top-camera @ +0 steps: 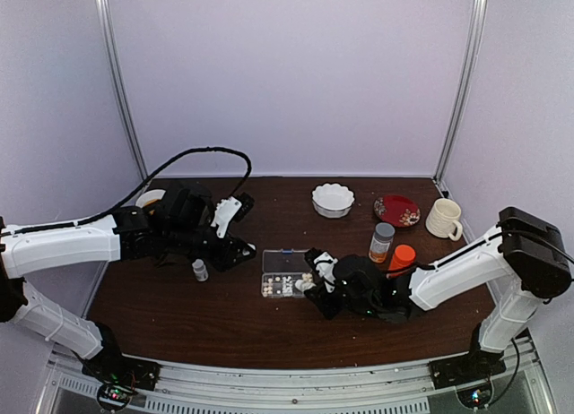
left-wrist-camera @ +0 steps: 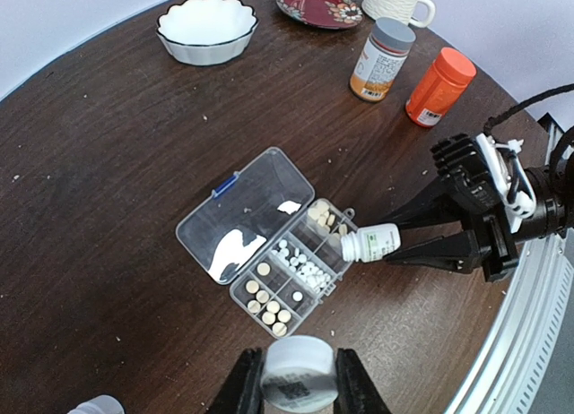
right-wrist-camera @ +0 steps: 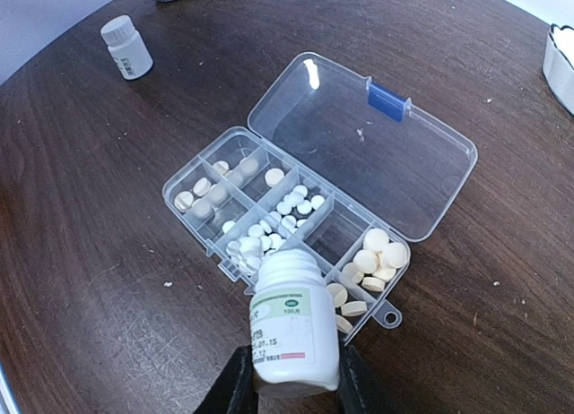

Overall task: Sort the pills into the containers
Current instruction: Pour the pill into the compartment of the pill container.

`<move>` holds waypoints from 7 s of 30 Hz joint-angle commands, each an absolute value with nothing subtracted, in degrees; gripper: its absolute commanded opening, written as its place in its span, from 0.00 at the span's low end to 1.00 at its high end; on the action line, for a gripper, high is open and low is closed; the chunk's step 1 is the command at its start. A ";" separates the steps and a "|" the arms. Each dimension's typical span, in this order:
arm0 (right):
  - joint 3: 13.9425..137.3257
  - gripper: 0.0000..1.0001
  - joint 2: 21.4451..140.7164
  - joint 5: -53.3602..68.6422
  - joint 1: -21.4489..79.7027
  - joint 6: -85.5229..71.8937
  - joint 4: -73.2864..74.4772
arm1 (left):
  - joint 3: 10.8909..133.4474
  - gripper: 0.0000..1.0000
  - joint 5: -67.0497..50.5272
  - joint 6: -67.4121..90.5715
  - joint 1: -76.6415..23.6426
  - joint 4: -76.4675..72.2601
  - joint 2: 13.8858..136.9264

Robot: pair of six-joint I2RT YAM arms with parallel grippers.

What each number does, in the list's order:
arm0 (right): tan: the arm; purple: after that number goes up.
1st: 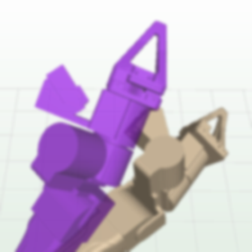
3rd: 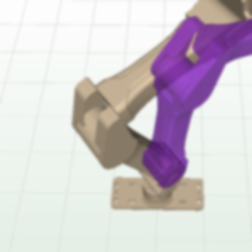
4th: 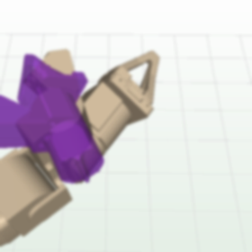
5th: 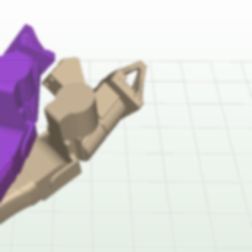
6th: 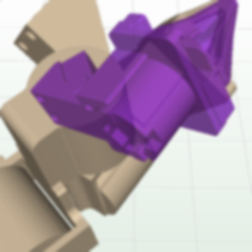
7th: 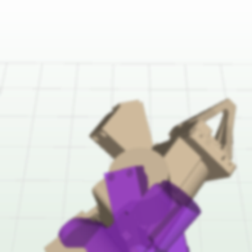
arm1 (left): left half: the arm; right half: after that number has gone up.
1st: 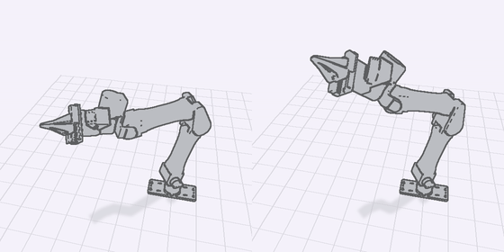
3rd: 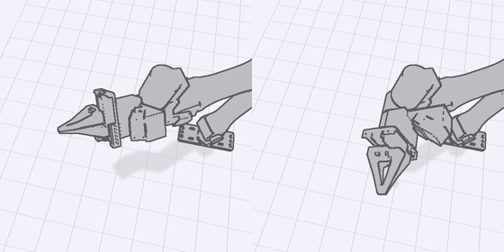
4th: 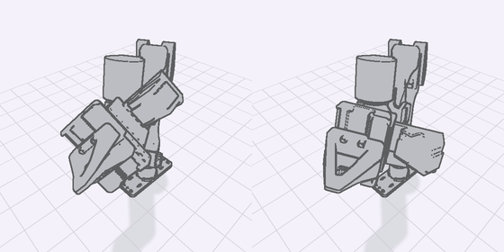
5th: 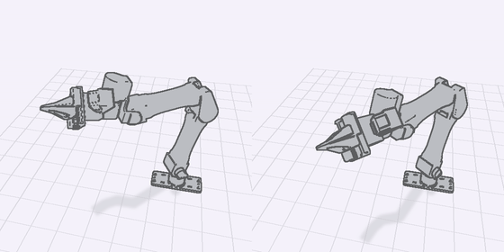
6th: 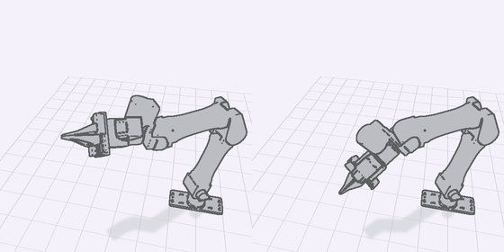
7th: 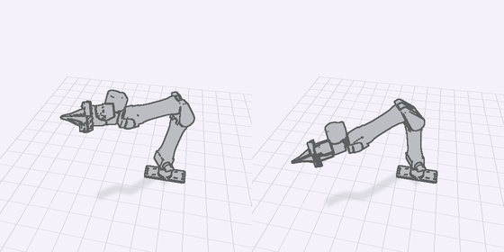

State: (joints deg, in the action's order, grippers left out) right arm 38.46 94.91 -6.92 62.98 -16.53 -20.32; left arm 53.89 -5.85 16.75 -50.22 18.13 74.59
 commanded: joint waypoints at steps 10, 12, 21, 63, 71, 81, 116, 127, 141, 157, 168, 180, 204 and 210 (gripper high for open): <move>38.73 0.00 94.73 -6.92 63.54 -17.19 -19.81 | 55.37 0.00 -6.89 16.26 -49.90 17.75 75.37; 36.88 0.00 94.06 -7.78 63.51 -17.76 -23.57 | 55.46 0.00 -6.89 16.31 -49.90 17.75 75.34; 41.91 0.00 95.71 -8.56 63.77 -17.05 -14.18 | 55.50 0.00 -6.98 16.36 -49.92 17.93 75.35; 41.41 0.00 95.57 -8.68 63.71 -18.03 -15.53 | 56.78 0.00 -7.47 15.86 -49.91 19.22 76.49; 43.99 0.00 96.25 -8.65 63.71 -17.51 -10.91 | 56.69 0.00 -7.57 16.10 -49.86 19.23 76.75; 41.65 0.00 94.27 -8.99 63.71 -17.88 -14.68 | 56.65 0.00 -7.71 16.08 -49.92 19.25 76.85; 47.25 0.00 96.46 -10.56 64.60 -17.86 -4.57 | 56.78 0.00 -8.23 16.35 -49.90 19.56 77.12; 49.50 0.00 97.61 -10.87 64.58 -17.53 -2.33 | 57.22 0.00 -8.10 16.11 -49.85 20.04 77.17; 49.37 0.00 97.26 -10.40 64.79 -17.50 -2.39 | 57.57 0.00 -8.15 15.80 -49.91 20.39 77.45; 52.70 0.00 98.70 -11.09 65.02 -17.32 3.08 | 57.22 0.00 -8.17 16.04 -49.92 20.48 77.45; 50.47 0.00 97.46 -11.40 64.90 -17.92 -0.11 | 57.22 0.00 -8.10 16.17 -49.90 20.47 77.48; 49.23 0.00 96.87 -11.35 65.32 -17.72 -2.96 | 57.11 0.00 -8.21 16.26 -49.92 20.49 77.53; 52.63 0.00 98.08 -12.90 65.73 -17.42 3.03 | 57.28 0.00 -8.13 16.43 -49.90 20.82 77.77; 53.38 0.00 98.97 -13.19 65.57 -17.72 4.13 | 57.30 0.00 -8.13 16.43 -49.91 20.85 77.64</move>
State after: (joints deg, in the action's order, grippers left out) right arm 50.11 97.76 -11.33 65.34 -17.37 -0.30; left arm 55.86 -7.70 16.47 -50.22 21.47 77.28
